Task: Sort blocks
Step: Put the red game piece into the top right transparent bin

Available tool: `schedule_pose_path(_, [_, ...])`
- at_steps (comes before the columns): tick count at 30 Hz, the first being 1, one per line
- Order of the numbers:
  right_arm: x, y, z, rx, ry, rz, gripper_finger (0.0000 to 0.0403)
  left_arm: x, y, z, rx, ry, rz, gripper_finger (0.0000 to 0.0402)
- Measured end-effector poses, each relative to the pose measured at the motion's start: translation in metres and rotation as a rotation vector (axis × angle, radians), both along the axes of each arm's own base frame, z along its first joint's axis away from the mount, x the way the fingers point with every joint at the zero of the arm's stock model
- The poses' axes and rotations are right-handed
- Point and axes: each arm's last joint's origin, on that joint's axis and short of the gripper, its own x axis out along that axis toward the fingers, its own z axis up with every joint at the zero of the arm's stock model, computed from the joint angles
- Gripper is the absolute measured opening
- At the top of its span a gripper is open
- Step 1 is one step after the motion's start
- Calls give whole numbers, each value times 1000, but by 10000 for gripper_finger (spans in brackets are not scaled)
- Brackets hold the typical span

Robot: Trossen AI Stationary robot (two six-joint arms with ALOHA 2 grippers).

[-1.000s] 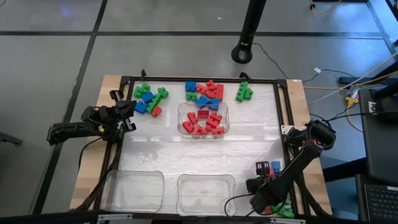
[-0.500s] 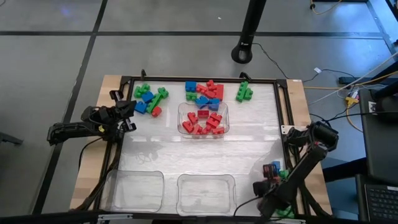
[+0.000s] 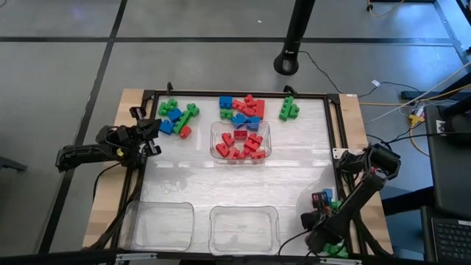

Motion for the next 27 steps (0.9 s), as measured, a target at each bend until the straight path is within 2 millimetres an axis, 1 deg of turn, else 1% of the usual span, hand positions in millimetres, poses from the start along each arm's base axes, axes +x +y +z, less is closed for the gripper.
schedule_pose_path(4, [-1, -2, -4, 4, 0, 2, 267, 0, 0, 0, -1, -1, -1, 6])
schedule_pose_path(6, [-1, -2, -5, 10, -2, 3, 258, 0, 0, 0, -2, 0, -2, 6])
schedule_pose_path(8, [-1, -1, -5, 16, -3, 2, 238, 0, 0, 0, -2, 0, -2, 6])
schedule_pose_path(12, [1, 1, -3, 19, -21, -35, 176, 0, 0, 0, -2, -1, -2, 6])
schedule_pose_path(13, [2, 2, -2, 23, -28, -45, 169, 0, 0, 0, -2, 0, -1, 6])
schedule_pose_path(17, [5, 6, 3, 33, -52, -73, 169, 0, 0, 0, -2, 0, -1, 6])
schedule_pose_path(20, [10, 9, 10, 43, -60, -89, 169, 0, 0, 0, -2, -1, -2, 6])
schedule_pose_path(24, [20, 9, 26, 40, -71, -127, 169, 0, 0, 0, 1, 0, 0, 6])
schedule_pose_path(27, [36, 6, 43, 44, -135, -165, 169, 0, 0, 0, 1, 0, 1, 6])
